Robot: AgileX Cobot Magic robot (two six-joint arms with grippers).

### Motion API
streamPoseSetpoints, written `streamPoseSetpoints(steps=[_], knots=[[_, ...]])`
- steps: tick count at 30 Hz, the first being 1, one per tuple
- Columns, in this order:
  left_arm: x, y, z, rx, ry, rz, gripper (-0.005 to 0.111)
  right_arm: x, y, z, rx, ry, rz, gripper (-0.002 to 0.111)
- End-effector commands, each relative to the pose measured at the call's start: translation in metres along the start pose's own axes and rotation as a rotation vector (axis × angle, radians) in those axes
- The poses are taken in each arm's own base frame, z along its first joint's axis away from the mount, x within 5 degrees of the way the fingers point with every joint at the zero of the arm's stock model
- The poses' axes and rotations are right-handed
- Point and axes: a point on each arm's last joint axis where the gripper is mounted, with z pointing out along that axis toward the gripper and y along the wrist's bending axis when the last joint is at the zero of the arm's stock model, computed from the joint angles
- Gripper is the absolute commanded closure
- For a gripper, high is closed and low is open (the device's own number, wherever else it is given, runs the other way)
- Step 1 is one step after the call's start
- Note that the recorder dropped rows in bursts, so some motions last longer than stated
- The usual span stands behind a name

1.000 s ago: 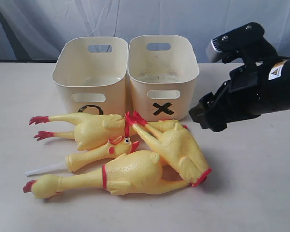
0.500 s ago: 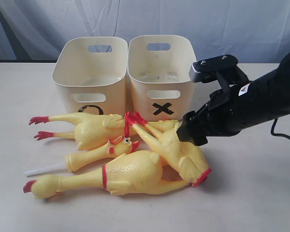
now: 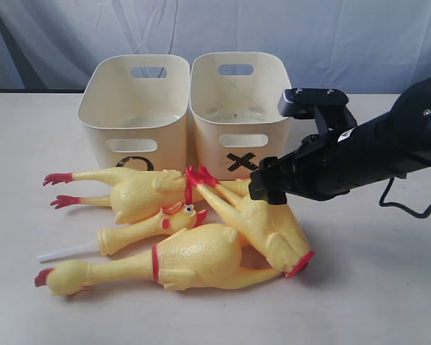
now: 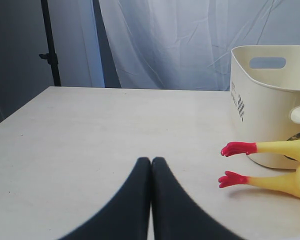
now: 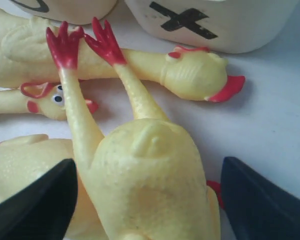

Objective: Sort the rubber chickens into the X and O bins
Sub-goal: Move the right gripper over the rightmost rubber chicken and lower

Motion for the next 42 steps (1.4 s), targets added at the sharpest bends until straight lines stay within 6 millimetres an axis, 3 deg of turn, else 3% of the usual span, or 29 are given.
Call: streamPoseSetpoints(steps=[1, 4, 13, 29, 42], knots=[[0.002, 0.0, 0.0, -0.005, 0.003, 0.0, 0.107, -0.003, 0.0, 0.0, 0.001, -0.022, 0.002, 0.034], [0.002, 0.0, 0.0, -0.005, 0.003, 0.0, 0.107, -0.003, 0.001, 0.0, 0.0, -0.018, 0.002, 0.031], [0.002, 0.0, 0.0, -0.005, 0.003, 0.0, 0.107, -0.002, 0.0, 0.002, 0.002, -0.012, -0.001, 0.004], [0.002, 0.0, 0.0, -0.005, 0.003, 0.0, 0.107, 0.009, -0.005, 0.031, 0.005, 0.075, 0.038, 0.004], [0.002, 0.0, 0.0, -0.005, 0.003, 0.0, 0.107, 0.008, -0.004, 0.034, -0.019, 0.059, 0.068, 0.007]])
